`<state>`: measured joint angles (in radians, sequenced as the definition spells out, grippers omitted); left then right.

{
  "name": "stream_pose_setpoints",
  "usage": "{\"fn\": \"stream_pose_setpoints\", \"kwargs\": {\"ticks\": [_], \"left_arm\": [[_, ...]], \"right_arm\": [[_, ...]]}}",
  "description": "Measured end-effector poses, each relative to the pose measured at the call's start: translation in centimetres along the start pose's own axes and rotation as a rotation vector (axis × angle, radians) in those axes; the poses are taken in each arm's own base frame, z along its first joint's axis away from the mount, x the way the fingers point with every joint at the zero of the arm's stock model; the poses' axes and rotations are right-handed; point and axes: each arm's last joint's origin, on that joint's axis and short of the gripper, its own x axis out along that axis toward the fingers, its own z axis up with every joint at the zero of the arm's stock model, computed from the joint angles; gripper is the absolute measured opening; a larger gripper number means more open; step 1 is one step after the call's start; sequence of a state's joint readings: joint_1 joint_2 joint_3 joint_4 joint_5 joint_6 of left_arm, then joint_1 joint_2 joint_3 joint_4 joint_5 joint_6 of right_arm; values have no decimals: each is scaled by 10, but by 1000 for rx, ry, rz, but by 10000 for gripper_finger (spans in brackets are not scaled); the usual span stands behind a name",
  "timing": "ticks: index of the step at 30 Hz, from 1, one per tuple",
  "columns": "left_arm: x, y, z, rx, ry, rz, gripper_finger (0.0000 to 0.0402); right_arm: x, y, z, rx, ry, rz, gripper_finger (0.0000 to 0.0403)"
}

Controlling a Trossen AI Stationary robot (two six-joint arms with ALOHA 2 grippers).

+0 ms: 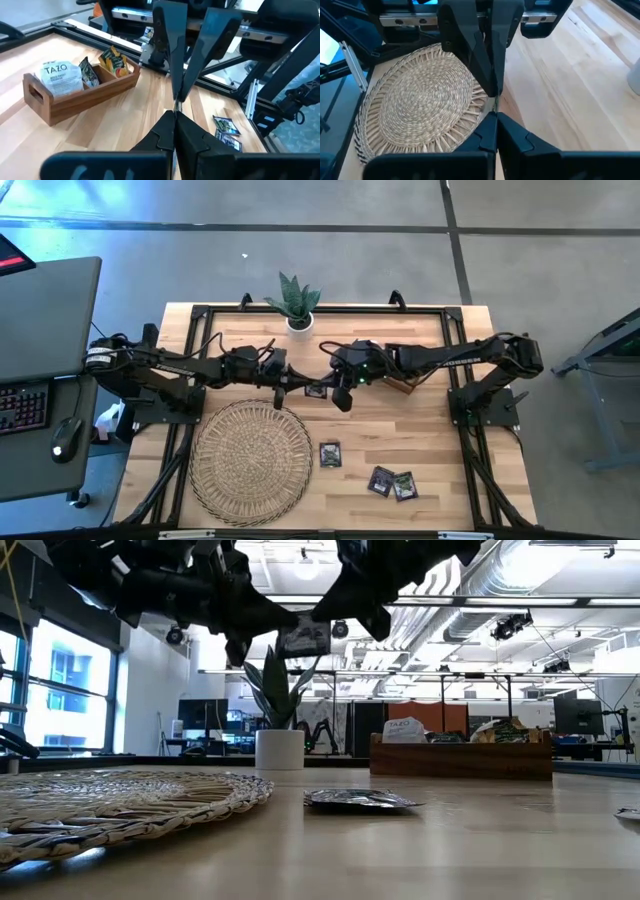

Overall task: Pick & Place Tea
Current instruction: Put the black tea bag into the middle section of the wooden organizer

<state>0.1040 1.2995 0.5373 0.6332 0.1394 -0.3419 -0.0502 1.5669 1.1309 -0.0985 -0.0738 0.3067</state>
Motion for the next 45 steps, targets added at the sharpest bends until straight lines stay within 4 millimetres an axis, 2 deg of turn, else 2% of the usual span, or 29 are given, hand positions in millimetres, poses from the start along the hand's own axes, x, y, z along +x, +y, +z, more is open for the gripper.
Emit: {"fn": "stream_pose_setpoints", "kwargs": {"ticks": [5, 11, 14, 17, 21, 23, 25, 30, 34, 40, 45], "left_arm": [[0, 0, -1, 23, 6, 3, 28], [0, 0, -1, 23, 5, 7, 78], [0, 1, -2, 17, 15, 10, 93], [0, 2, -5, -6, 46, 21, 98], [-1, 3, -9, -18, 94, 38, 98], [-1, 4, -11, -20, 112, 46, 98], [-1, 5, -12, -22, 123, 60, 98], [-1, 5, -13, -23, 133, 68, 98], [-1, 5, -13, -23, 133, 68, 98], [-1, 6, -13, -21, 124, 90, 99], [-1, 6, -13, -20, 117, 103, 99]], "right_arm": [[0, -2, -4, 7, 38, -38, 5], [-1, -7, -11, 32, 76, -178, 2], [-8, -10, -12, 31, 85, -269, 2], [-28, -12, -10, 41, 88, -390, 1], [-68, -15, -13, 81, 113, -614, 1], [-83, -16, -20, 108, 93, -716, 1], [-92, -19, -33, 123, 93, -747, 1], [-88, -38, -74, 193, 90, -764, 1], [-79, -55, -97, 210, 93, -760, 0], [-77, -76, -111, 213, 115, -784, 0], [-78, -81, -110, 205, 116, -796, 0]]}}
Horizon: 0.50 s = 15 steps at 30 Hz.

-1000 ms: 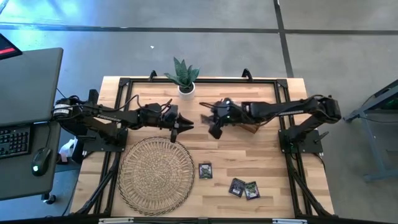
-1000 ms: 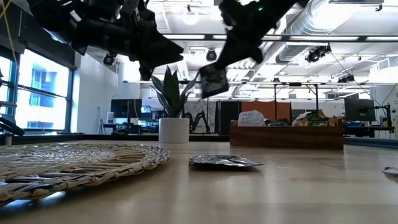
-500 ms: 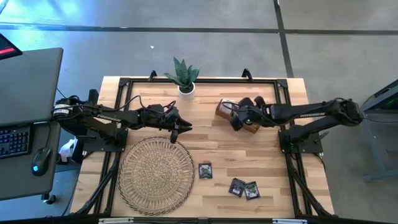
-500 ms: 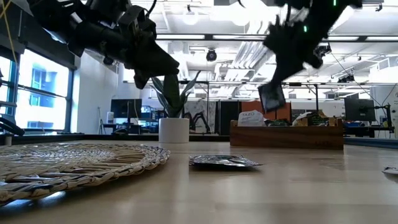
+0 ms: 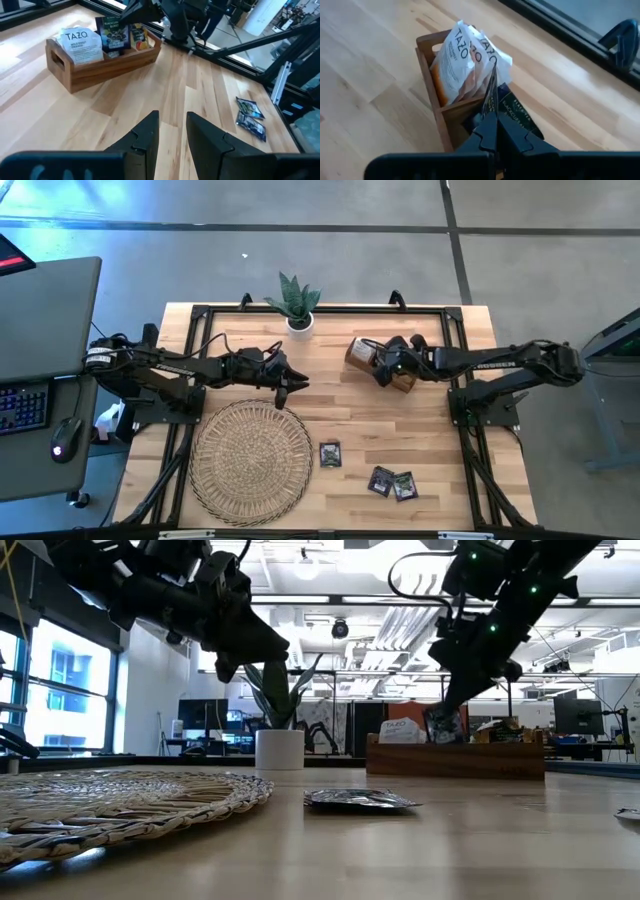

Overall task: Pick & Place Tea
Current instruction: Put the black tea bag into the middle section of the wooden organizer

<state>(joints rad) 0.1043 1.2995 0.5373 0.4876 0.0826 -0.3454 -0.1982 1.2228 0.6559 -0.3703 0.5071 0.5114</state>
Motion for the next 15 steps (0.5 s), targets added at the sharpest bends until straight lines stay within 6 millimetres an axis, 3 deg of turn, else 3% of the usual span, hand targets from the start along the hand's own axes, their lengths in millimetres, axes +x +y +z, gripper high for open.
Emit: {"fn": "stream_pose_setpoints", "kwargs": {"ticks": [8, 15], "left_arm": [[0, 0, 0, 0, -3, -2, 99], [0, 0, 0, 0, -3, -2, 99]], "right_arm": [[2, -5, 4, -23, -26, -42, 3], [3, -6, 4, -39, -22, -47, 38]]}}
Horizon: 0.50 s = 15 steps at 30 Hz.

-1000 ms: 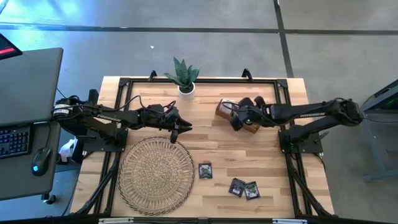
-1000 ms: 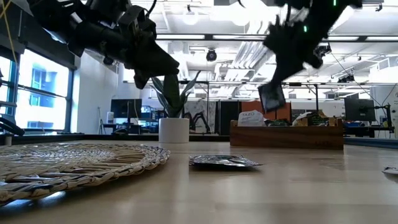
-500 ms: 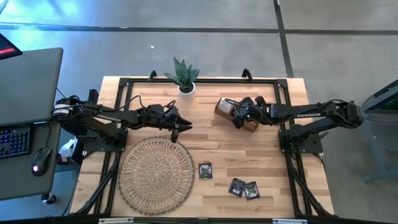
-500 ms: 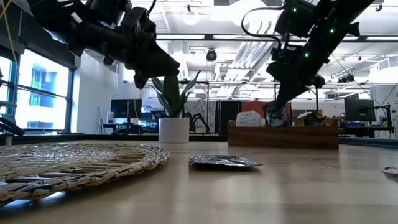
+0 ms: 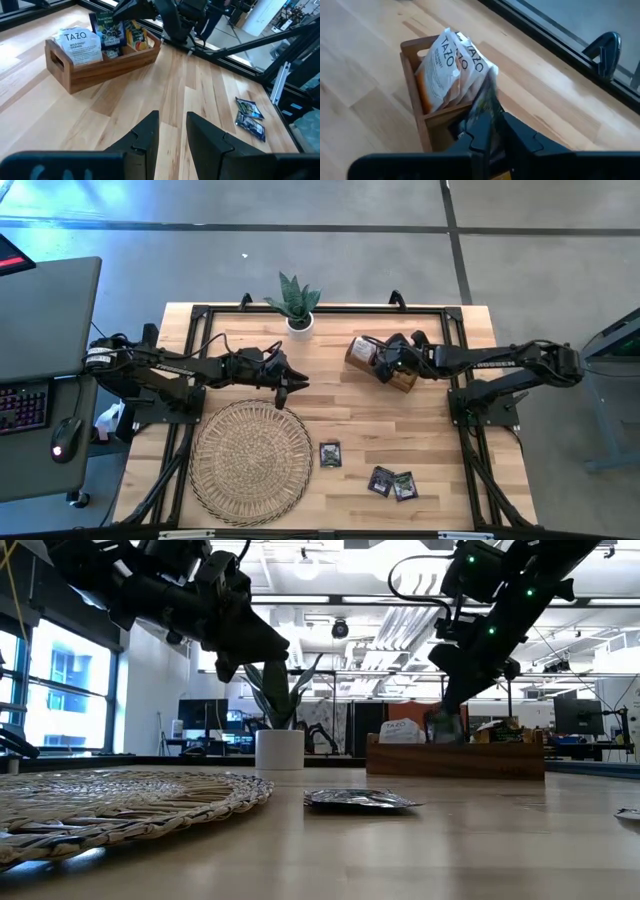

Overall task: Pick & Place Tea
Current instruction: Put the black tea bag into the middle section of the wooden organizer

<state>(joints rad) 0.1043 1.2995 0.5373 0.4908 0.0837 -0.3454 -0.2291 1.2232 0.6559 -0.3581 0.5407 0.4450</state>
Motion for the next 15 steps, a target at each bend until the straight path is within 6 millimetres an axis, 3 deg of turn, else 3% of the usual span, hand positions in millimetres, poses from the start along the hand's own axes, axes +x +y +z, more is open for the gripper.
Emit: {"fn": "stream_pose_setpoints", "kwargs": {"ticks": [15], "left_arm": [[0, 0, 0, 0, 1, -3, 98]], "right_arm": [[0, 3, 3, -106, -10, 75, 117]]}}
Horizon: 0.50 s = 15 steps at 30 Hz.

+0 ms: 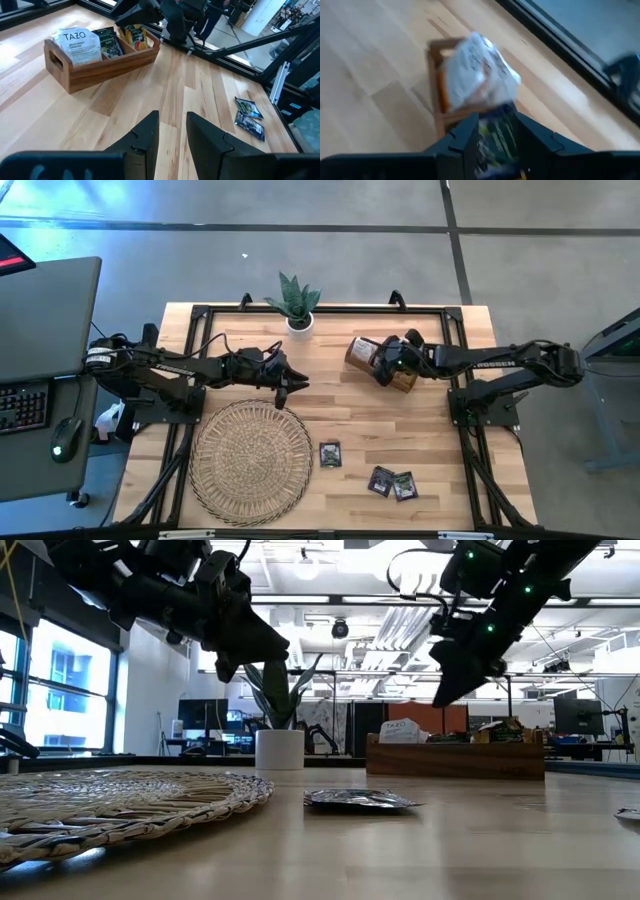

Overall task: Pick & Place Tea
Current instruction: Put the black tea bag into the middle section of the wooden organizer

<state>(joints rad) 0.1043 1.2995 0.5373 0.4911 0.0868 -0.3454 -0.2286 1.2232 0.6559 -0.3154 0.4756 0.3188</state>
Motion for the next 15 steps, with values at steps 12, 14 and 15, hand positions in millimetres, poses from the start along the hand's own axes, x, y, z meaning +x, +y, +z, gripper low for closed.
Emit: {"fn": "stream_pose_setpoints", "kwargs": {"ticks": [12, 14, 15], "left_arm": [[0, 0, 0, 87, 0, 0, 98], [0, 0, 0, 87, 0, 0, 98], [0, 0, 0, 87, 2, -7, 98]], "right_arm": [[-29, 36, 44, -231, -340, 399, 129], [-37, 45, 49, -284, -436, 458, 129], [-41, 49, 51, -315, -483, 487, 129]]}}
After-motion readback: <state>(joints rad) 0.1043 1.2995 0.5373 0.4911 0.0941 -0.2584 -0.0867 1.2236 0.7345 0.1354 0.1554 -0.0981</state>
